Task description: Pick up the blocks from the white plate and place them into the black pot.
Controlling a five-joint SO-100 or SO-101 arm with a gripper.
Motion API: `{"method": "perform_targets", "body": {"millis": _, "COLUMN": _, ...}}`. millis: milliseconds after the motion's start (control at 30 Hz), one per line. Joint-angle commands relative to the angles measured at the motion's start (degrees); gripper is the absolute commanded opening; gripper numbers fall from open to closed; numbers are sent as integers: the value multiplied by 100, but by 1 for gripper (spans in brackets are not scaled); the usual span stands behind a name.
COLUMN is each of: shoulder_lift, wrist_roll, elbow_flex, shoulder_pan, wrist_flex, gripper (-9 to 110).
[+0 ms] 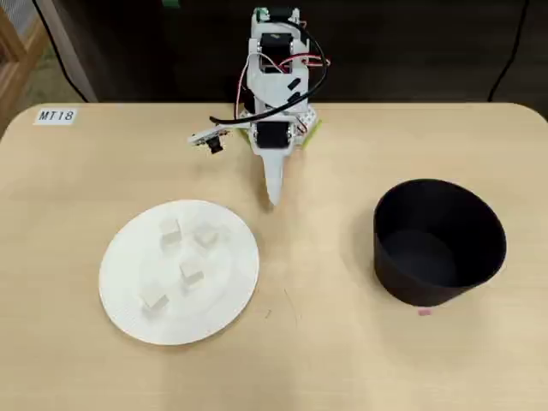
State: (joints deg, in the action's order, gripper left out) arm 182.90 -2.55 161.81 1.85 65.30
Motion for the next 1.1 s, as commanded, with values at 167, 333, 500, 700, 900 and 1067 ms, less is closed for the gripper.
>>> {"method": "perform_targets", "body": {"millis": 167, "shoulder_lift": -4236, "wrist_roll": -132, "elbow_flex": -4271, "shoulder_pan": -79, "wrist_flex": 712, "gripper": -2}}
{"method": "perform_targets", "body": {"millis": 333, "shoulder_lift": -5810, "wrist_roll": 255, "elbow_flex": -5511, "shoulder_pan": 545, "wrist_flex": 896, "gripper": -2}}
{"method": "perform_targets", "body": {"millis": 500, "shoulder_lift": -7462, "wrist_roll": 650, "elbow_flex": -6724, "shoulder_pan": 1239, "wrist_flex": 1266, "gripper": -2}}
{"method": "perform_targets", "body": {"millis": 700, "shoulder_lift": -9229, "wrist_roll": 1107, "elbow_flex": -8235, "shoulder_pan": 1635, "wrist_flex": 1723, "gripper": -2}}
{"method": "perform_targets", "body": {"millis": 900, "shoulder_lift": -10441, "wrist_roll": 1292, "elbow_flex": -9387, "shoulder_pan": 1925, "wrist_flex": 1978, "gripper": -2}}
{"method": "perform_targets", "body": {"millis": 1067, "shoulder_lift": -10890, "wrist_roll": 1187, "elbow_flex": -9686, "shoulder_pan": 2145, "wrist_flex": 1951, "gripper": 13}}
